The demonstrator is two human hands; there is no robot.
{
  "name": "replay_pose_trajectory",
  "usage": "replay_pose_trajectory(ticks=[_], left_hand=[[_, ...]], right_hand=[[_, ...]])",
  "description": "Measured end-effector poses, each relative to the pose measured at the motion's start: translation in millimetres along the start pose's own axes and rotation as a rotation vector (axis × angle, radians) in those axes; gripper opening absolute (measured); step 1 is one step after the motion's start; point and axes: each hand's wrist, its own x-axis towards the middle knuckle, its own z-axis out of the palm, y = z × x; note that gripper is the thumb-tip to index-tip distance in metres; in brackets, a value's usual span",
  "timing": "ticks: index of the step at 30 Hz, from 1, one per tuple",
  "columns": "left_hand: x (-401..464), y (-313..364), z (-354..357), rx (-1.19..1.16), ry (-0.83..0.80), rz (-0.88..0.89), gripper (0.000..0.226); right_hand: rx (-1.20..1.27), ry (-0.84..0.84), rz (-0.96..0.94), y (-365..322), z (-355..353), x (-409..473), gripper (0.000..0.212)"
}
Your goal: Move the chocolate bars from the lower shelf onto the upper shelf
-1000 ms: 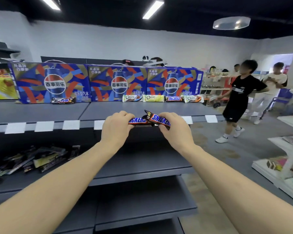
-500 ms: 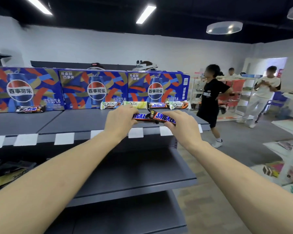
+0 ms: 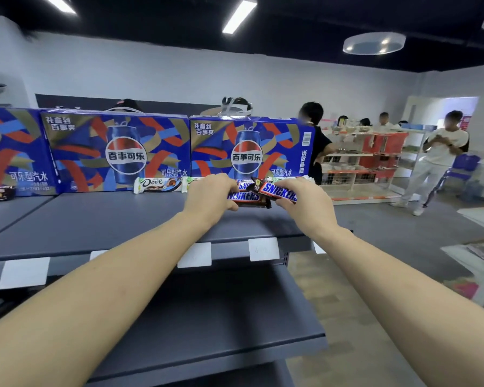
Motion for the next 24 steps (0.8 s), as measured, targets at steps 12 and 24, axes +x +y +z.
replay_pose_trajectory(ticks=[12,24], left_hand=[[68.5,11.6,56.5,0.011,-0.126,-0.152,0.036],[111.3,7.6,105.4,0.007,-0.115,-0.26,0.033]], right_hand=[[0.149,-0.051,-0.019,54.9,36.6,82.7,0.035],[0.193,-0.101,-0.083,78.5,58.2,122.3,0.038]])
